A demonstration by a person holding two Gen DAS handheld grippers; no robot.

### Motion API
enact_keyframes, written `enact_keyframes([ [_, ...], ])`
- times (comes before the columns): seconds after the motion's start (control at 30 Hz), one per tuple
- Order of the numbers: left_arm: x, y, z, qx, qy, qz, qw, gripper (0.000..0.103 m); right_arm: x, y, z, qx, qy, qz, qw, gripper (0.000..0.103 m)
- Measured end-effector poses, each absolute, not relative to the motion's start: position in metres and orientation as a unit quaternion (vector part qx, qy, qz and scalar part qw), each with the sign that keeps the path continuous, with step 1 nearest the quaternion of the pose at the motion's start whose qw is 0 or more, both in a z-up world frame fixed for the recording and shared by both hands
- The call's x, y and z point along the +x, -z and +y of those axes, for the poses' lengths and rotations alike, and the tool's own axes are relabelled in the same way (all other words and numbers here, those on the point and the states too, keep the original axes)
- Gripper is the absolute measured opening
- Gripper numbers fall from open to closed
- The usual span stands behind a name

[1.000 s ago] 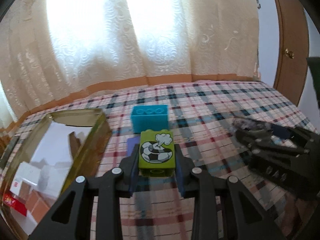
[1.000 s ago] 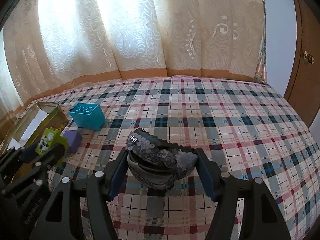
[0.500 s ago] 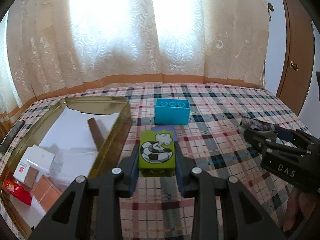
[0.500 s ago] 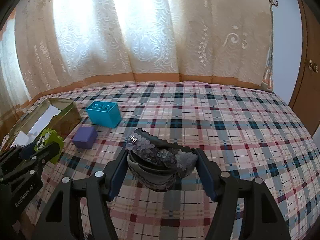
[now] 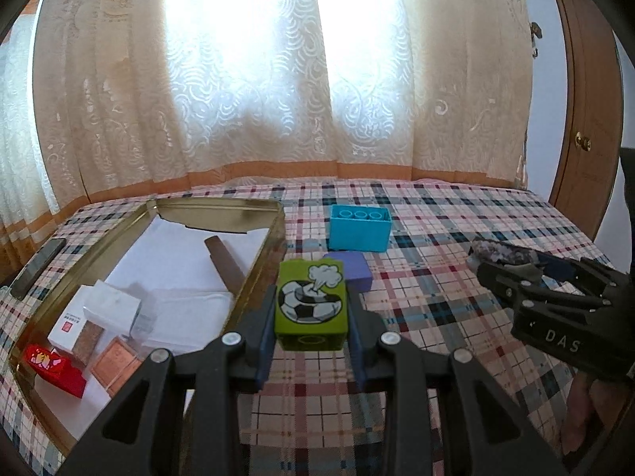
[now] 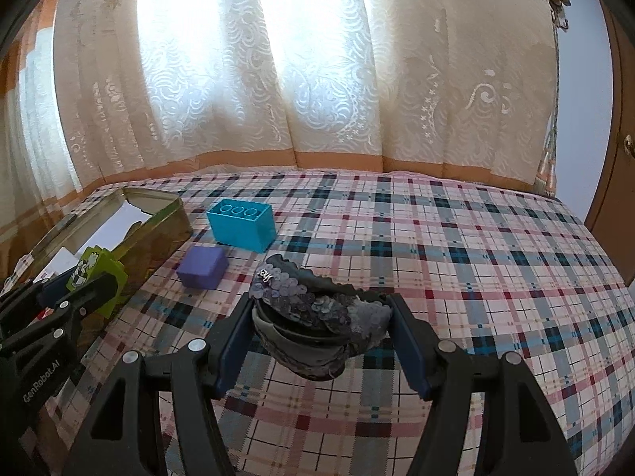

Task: Organize rigid objects
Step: 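Carry the grey pouch and green block toward the gold tray with both grippers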

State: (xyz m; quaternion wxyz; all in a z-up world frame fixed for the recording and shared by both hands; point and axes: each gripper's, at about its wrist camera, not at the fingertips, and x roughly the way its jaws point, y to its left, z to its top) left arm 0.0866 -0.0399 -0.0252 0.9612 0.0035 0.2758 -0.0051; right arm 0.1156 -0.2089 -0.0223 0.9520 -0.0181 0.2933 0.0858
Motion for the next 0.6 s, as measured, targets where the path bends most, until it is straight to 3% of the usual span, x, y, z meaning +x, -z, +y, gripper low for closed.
enact_keyframes([
  [0.6,0.071,0.019,-0.033,0.001,-0.004,0.248,0.969,0.031,0.093,0.014,-0.195,-0.032,-0.103,0.250,0.962,0.067],
])
